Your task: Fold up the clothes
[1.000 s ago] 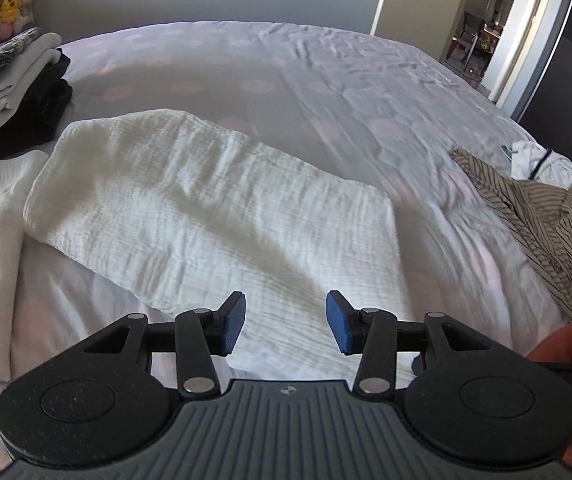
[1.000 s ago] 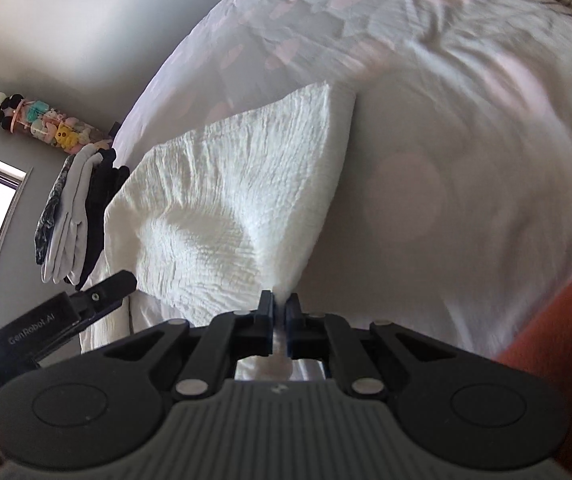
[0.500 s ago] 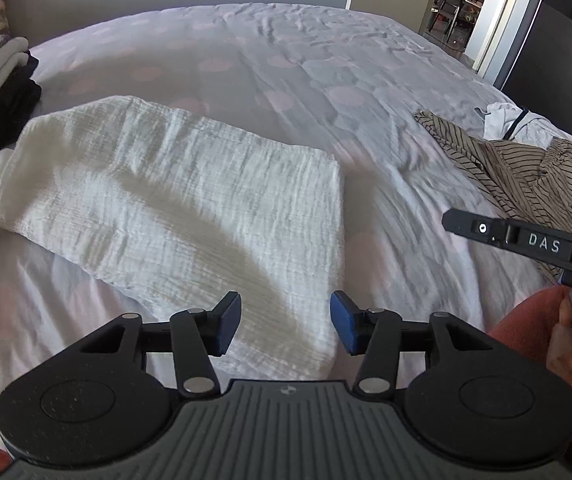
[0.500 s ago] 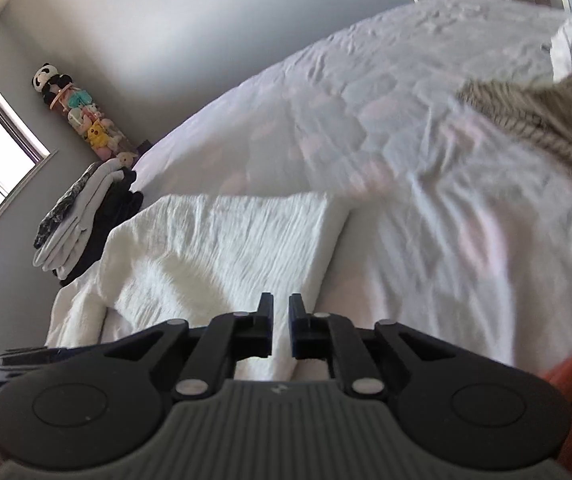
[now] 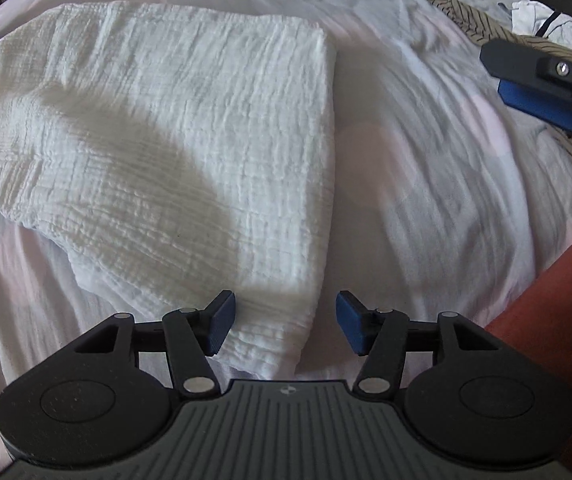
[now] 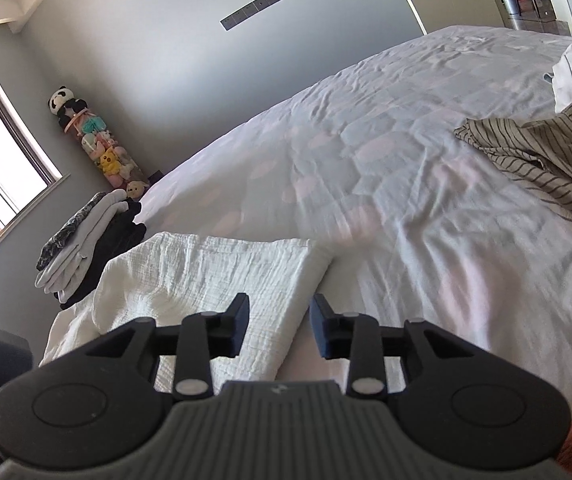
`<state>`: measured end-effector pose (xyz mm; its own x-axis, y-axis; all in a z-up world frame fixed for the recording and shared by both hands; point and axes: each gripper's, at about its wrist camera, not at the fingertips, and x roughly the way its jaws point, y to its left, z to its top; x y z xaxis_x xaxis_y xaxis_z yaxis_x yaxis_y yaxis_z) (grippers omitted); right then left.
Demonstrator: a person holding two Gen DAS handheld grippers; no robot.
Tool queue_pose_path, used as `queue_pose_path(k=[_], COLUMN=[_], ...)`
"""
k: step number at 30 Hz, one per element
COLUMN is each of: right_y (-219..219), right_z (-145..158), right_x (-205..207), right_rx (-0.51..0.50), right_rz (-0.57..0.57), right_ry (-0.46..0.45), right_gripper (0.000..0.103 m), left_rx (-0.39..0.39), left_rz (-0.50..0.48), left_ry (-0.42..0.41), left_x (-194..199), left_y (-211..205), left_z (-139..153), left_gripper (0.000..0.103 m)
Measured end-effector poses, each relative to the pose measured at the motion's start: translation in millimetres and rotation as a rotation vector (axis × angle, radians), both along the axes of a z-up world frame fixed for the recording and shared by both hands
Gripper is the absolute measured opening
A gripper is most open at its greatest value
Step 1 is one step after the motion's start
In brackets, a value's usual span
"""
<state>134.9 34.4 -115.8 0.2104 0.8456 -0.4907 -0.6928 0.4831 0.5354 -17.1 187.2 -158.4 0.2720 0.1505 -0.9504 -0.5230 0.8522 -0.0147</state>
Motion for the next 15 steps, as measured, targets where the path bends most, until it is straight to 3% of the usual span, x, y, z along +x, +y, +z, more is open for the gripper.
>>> queue_pose_path(k=[4,7,9,14,15], right_y=[1.8,6.4,10.0,18.8,21.5], right_z=[-3.6,-3.5,-3.8,-4.7,-4.6], right_x=[3.6,0.7,-1.5,-5.0,-6.0], right_rx=[-0.001,-0.023,-0.047,-0.108,-0.125], right_rz=[0.016,0.031,0.038,0.049,0.057], right_ry=[0.035,0.023,0.01,-0.008,-0.013], right_gripper=[0.039,0.04,0.04,0.041,0.042], left_rx=[0.063,0.057,0.052,-0.01,-0.024], left_rz=[-0.016,0.001,0.01,0.084,0.1], left_ry=[0.028,0.004,-0.009,-0.073,-0.089], left_x=[2.0,-2.0,-4.9,-20.0,-24.2], left_y=[-11.1,-9.1,-5.7,18.3,22.9], left_z=[-14.9,-15.5,-13.8,-4.8,-2.9], left_gripper=[0.068,0.068,0.058,0.017,0.016])
